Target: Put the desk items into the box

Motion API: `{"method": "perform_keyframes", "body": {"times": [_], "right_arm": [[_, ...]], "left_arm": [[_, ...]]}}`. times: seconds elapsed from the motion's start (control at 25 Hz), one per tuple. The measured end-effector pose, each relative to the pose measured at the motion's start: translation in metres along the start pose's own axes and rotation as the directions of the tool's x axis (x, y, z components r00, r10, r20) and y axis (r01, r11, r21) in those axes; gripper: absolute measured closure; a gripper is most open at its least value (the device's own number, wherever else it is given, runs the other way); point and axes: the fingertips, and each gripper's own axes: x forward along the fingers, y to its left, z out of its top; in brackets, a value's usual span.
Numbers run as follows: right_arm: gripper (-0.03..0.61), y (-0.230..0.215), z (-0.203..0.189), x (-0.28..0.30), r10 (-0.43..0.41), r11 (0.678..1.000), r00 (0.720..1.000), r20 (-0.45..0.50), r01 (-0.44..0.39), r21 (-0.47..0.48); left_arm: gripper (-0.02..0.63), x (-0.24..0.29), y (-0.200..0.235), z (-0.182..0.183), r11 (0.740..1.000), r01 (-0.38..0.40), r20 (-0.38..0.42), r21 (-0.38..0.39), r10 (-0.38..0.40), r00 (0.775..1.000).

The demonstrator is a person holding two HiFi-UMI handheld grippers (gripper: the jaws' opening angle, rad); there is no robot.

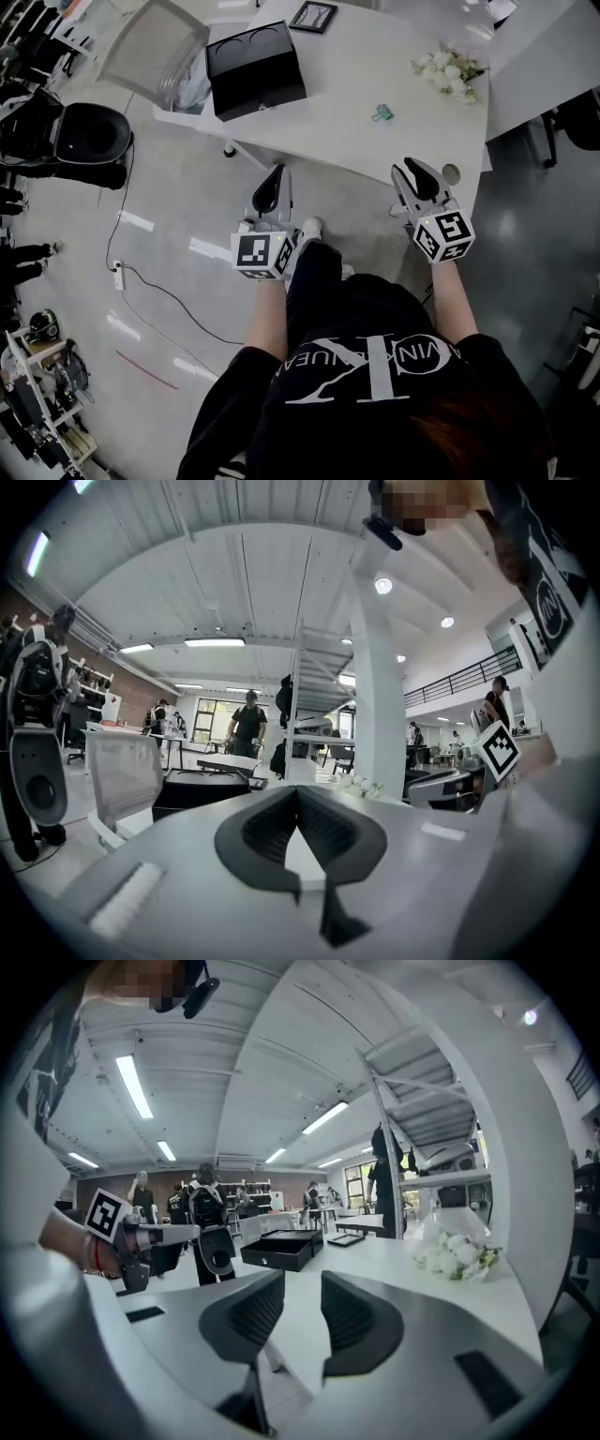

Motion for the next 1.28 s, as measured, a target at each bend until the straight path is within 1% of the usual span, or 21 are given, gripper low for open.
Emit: {"method": "perform_keyframes", "body": {"times": [0.2, 0.44, 0.64, 0.8, 1.04, 1.28], "right_arm": [[0.494, -0.018, 0.007, 0.031, -0.060, 0.998, 0.998, -0.011, 0.060, 0.015], [0.494, -0.032, 0.002, 0.069, -0.117, 0.993, 0.991, -0.058, 0.119, 0.027], [0.494, -0.047, -0.001, 0.089, -0.185, 0.982, 0.978, -0.100, 0.188, 0.025], [0.494, -0.056, -0.005, 0.101, -0.233, 0.971, 0.963, -0.134, 0.237, 0.014], [0.493, -0.063, -0.017, 0.120, -0.239, 0.971, 0.948, -0.208, 0.236, -0.042], [0.492, -0.078, -0.034, 0.141, -0.238, 0.970, 0.929, -0.282, 0.210, -0.124]], "left_arm": [[0.603, 0.043, 0.016, 0.003, 0.997, 0.080, -0.027, 0.013, -0.080, 0.996], [0.603, 0.088, 0.034, -0.005, 0.986, 0.169, -0.064, 0.004, -0.169, 0.984], [0.603, 0.123, 0.049, -0.011, 0.972, 0.233, -0.079, -0.017, -0.233, 0.969], [0.603, 0.141, 0.056, -0.018, 0.960, 0.276, -0.091, -0.037, -0.279, 0.956], [0.603, 0.158, 0.056, -0.029, 0.951, 0.301, -0.117, -0.068, -0.308, 0.944], [0.603, 0.177, 0.058, -0.041, 0.950, 0.299, -0.147, -0.084, -0.309, 0.940]]}}
